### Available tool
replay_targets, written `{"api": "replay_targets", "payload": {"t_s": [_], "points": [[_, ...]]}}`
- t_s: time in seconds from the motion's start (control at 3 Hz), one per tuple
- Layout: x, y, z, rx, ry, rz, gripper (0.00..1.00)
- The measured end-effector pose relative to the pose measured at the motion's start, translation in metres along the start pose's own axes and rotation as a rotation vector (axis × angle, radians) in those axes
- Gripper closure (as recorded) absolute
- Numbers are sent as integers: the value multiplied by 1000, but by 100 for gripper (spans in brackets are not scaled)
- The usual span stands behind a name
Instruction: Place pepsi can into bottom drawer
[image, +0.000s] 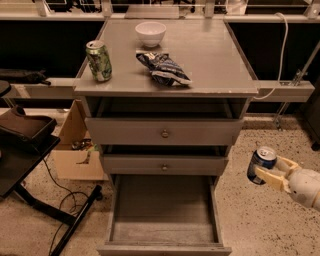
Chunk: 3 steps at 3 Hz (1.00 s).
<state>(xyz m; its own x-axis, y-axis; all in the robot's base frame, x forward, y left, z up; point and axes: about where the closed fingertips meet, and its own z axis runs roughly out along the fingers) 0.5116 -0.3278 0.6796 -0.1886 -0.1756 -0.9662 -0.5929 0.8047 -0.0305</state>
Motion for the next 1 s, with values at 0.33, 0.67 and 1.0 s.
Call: {"api": "replay_targets", "payload": {"t_s": [0.33, 0.67, 1.0], "points": [[7, 10, 19, -44, -19, 3, 100], [49, 38, 44, -119, -48, 21, 100], [112, 70, 71, -206, -73, 18, 100]]}}
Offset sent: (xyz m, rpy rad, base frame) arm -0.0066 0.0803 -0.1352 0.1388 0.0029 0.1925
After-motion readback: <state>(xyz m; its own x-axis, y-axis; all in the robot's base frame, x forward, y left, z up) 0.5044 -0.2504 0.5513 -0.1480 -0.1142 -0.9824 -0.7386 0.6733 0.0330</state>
